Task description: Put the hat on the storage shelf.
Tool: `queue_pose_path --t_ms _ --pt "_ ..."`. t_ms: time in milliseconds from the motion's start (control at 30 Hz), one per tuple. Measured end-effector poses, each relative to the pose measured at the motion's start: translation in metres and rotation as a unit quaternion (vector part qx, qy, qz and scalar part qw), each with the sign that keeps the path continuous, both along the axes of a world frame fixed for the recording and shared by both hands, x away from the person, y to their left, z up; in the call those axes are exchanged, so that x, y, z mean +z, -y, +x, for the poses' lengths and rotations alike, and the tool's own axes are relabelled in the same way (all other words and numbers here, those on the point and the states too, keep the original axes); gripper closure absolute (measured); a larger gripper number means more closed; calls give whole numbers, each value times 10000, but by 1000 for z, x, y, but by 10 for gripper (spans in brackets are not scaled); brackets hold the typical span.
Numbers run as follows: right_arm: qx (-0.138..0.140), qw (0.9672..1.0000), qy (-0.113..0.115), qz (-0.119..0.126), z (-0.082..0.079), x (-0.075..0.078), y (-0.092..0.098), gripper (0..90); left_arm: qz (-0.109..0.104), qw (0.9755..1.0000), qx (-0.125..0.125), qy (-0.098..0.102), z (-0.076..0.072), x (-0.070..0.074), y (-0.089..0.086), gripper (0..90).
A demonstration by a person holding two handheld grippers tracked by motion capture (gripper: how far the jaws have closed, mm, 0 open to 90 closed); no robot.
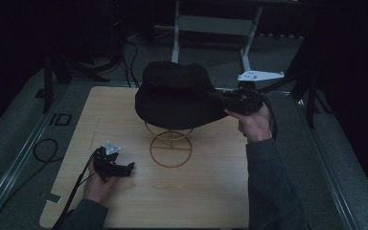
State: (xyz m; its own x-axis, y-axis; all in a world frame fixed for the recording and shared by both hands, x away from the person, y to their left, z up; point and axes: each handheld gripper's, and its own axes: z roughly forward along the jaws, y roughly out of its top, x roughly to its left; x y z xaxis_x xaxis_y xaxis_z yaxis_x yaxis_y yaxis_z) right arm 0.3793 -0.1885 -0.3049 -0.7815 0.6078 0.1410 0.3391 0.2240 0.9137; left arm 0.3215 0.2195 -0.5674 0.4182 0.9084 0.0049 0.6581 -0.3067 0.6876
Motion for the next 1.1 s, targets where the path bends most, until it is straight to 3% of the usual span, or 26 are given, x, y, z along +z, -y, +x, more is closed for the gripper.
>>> queue_pose_path --t_ms 467,1100 --pt "431 9983 -387 41 2 -22 2 798 4 10000 -3 0 0 0 0 3" --pt "787 9941 -621 -410 6 -33 -8 771 -3 10000 8 6 0 0 0 3"
